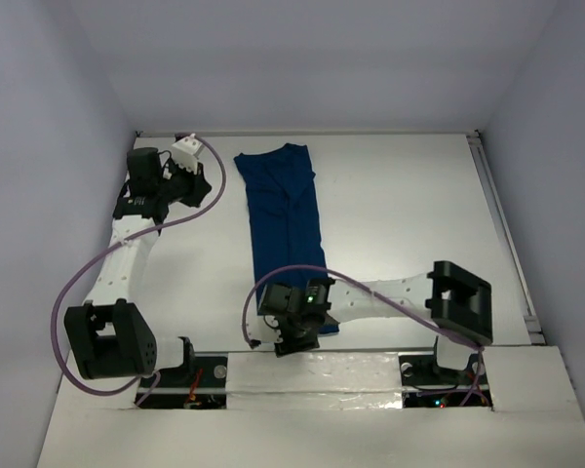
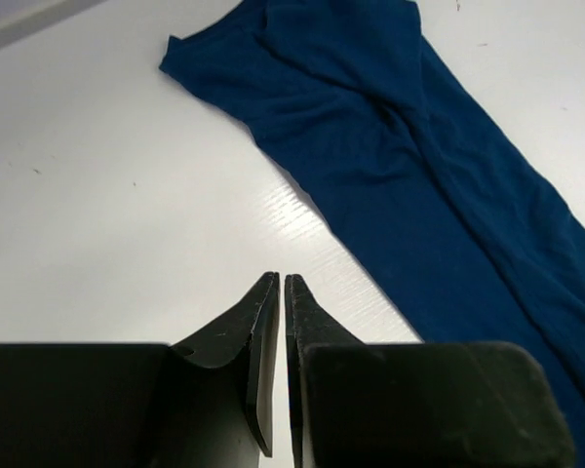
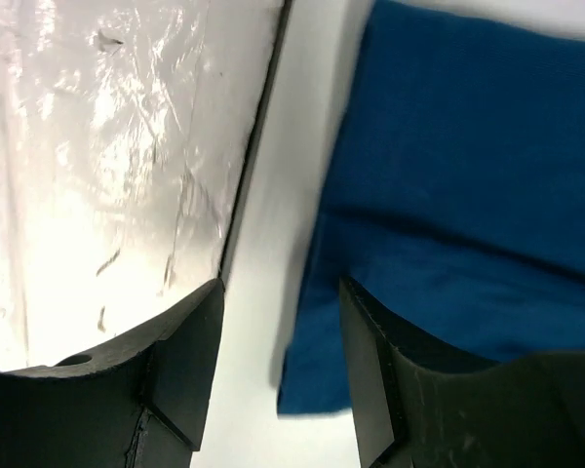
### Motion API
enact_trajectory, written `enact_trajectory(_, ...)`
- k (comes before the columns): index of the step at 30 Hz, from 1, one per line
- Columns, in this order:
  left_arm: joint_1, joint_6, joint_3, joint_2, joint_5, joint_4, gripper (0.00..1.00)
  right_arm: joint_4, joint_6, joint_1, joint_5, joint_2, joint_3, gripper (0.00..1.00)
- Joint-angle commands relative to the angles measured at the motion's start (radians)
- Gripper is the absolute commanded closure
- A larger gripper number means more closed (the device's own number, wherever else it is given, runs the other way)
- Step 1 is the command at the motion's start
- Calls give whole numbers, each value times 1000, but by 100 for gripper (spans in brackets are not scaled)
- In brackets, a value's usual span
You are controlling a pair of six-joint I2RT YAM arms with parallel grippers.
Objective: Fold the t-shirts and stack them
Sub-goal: Grab the bottom of the folded rectangular tshirt with right arm
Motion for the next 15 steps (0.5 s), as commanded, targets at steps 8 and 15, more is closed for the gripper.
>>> enact_trajectory(8, 4, -13, -19, -22, 31, 70, 98, 64, 55, 43, 33, 124, 45, 44)
enact_trajectory(15, 4, -11, -14, -27, 32, 83, 100, 68, 61, 43, 55, 69, 54, 46)
